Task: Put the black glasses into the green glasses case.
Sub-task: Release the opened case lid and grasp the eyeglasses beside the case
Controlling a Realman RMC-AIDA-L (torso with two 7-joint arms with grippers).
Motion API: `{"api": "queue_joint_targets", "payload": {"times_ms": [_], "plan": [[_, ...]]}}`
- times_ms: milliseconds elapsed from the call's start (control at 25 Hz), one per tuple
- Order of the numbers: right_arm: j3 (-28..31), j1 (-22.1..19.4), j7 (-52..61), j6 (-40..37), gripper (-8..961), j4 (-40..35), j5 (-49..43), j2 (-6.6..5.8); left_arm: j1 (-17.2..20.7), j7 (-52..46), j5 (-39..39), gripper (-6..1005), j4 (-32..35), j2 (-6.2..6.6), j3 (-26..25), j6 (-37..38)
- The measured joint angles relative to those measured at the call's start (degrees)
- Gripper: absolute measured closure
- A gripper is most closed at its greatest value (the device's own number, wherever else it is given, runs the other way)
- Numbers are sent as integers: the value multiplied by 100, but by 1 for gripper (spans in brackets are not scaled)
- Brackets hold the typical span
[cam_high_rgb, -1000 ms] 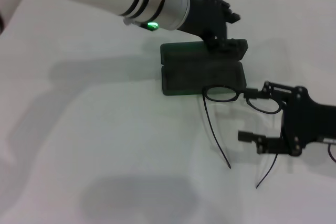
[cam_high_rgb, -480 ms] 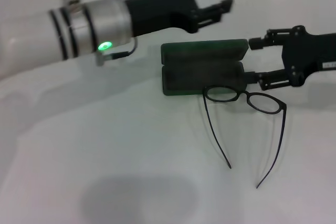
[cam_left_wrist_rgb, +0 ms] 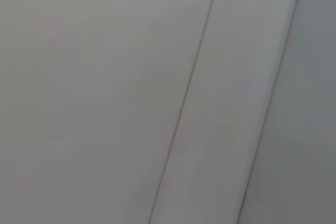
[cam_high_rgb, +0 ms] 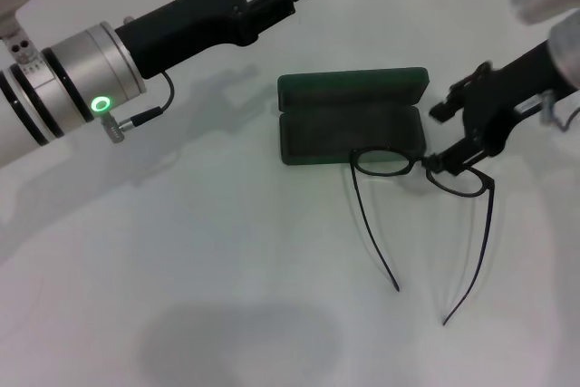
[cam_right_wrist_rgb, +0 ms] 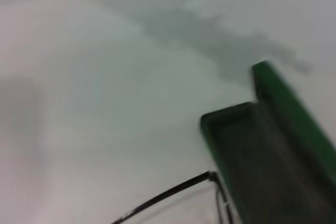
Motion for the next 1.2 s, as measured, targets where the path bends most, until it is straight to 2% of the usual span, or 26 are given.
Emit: {"api": "queue_joint_targets", "payload": {"times_ms": [80,160,240,320,360,520,880,1200], "plan": [[-232,77,109,33,303,-5,-244,71,-43,4,-3,456,-63,9,-4,2],[-340,110,184,60,305,-13,-348,93,-89,8,1,456,-110,11,-4,-1],[-889,200,493,283,307,24,-511,104,-152,12,12,456,-198,7,-3,-6],[-1107,208,600,422,309,28,-592,108,-210,12,16,456,-314,3,-2,-7],[-1234,207,644,519,343,29,-640,119,-233,13,18,456,-368,3,-2,-7],[-1532,186,670,674,478,36,-657,142,-272,13,28,456,-488,-9,2,-15],[-2157,136,827,1189,505,39,-629,169,-233,-29,-6,456,-558,-9,3,-47],[-2585,190,989,1273,556,-7,-548,172,-265,-24,-11,457,-638,-4,3,-112]]}}
